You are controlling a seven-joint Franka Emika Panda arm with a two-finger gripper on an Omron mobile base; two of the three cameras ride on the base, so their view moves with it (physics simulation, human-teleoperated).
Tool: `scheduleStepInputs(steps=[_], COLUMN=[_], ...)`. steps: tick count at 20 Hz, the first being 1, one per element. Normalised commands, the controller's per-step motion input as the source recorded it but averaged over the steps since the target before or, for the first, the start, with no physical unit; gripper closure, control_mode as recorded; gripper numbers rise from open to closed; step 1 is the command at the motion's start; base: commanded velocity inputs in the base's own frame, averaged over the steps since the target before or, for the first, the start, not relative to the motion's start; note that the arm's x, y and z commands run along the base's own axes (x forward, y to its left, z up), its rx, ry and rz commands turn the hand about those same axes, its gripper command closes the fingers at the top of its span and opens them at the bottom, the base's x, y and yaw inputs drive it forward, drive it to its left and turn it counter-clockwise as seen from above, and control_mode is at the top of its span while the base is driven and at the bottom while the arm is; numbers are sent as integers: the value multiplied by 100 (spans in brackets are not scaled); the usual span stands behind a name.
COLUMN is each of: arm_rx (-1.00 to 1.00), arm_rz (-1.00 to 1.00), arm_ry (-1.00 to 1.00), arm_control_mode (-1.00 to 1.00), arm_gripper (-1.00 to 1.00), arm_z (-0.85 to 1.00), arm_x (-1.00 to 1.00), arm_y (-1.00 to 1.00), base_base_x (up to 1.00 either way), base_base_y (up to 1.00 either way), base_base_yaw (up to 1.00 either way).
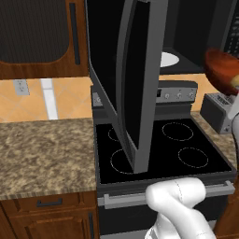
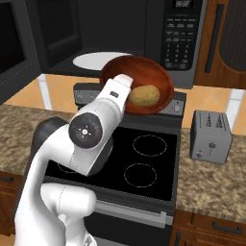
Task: Pick the potato from the sink and place it in the bowl. Then pick the bowl and place it in the microwave. Then close the microwave door and press the start button.
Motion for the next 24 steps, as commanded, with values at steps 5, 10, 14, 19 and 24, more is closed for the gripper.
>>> scheduleStepInputs(steps=[5,10,14,19,24], arm_rx=[-15,-16,-12,-4,-7], arm_rz=[29,19,17,8,2], arm_ry=[-1,-8,0,0,0], arm_control_mode=[-100,-100,-100,-100,-100], arm_gripper=[100,100,100,100,100], arm_z=[23,15,-1,12,22], arm_x=[0,0,2,74,82], arm_y=[53,67,63,33,7], base_base_x=[0,0,0,0,0], base_base_y=[0,0,0,0,0], base_base_yaw=[0,0,0,0,0])
